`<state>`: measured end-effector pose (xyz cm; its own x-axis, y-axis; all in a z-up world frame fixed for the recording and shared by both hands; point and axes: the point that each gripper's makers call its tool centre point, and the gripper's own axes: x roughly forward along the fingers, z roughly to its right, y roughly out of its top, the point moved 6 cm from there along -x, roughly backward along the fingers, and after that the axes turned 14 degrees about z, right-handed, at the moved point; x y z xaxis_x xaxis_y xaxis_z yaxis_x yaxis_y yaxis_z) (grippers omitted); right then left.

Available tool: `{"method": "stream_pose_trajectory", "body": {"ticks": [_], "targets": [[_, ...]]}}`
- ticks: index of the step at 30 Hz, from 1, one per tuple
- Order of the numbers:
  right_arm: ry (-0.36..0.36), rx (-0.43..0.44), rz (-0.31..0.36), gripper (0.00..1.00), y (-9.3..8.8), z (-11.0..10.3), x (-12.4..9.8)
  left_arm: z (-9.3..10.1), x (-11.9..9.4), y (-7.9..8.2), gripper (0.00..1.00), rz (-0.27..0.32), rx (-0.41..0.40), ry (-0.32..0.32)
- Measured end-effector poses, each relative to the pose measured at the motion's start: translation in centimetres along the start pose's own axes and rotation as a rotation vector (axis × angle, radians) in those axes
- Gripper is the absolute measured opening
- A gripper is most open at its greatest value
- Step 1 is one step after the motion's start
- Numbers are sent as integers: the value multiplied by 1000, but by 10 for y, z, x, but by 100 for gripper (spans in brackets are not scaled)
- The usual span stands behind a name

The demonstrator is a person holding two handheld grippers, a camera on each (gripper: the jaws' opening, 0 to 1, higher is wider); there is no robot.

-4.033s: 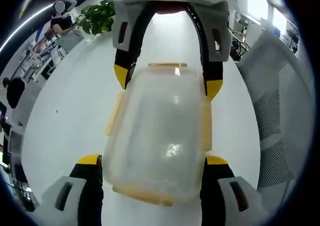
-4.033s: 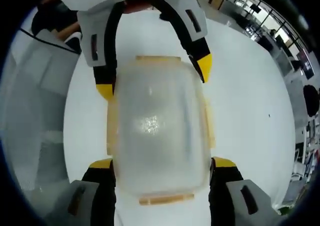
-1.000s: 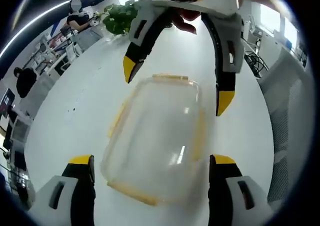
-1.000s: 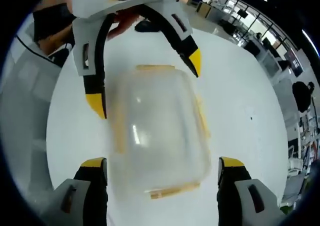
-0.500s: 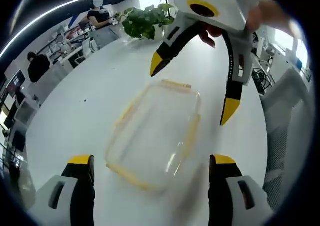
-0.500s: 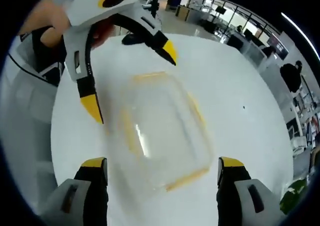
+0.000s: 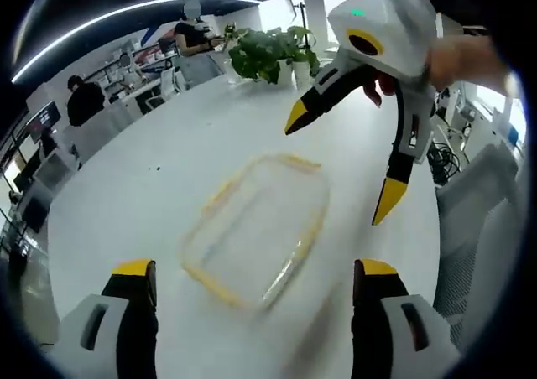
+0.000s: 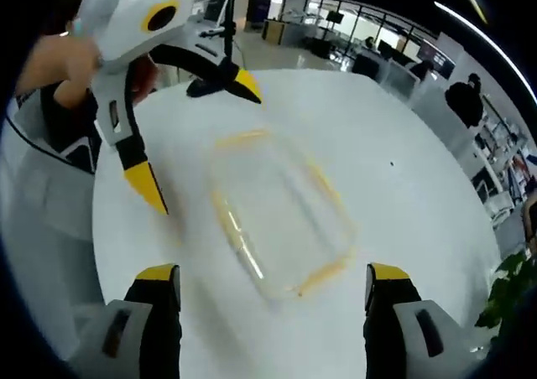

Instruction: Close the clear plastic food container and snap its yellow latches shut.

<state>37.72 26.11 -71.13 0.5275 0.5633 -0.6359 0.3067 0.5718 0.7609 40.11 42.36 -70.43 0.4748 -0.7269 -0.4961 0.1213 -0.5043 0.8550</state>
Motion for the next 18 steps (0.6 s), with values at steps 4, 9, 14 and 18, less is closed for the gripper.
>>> {"method": "stream_pose_trajectory", "body": {"ticks": [4,9,14,18], "targets": [[-22,37,27,92,-1,-6,-7,4,-8,-1,99,18,-24,14],[-57,62,59,92,-4,-11,-17,10,-18,-2,99,43,-76,35],[-80,108,94,92,-8,-17,-26,15,-27,-4,99,62,-105,52],[-100,123,126,93,-10,-24,-34,22,-37,-4,99,81,-120,63]]}}
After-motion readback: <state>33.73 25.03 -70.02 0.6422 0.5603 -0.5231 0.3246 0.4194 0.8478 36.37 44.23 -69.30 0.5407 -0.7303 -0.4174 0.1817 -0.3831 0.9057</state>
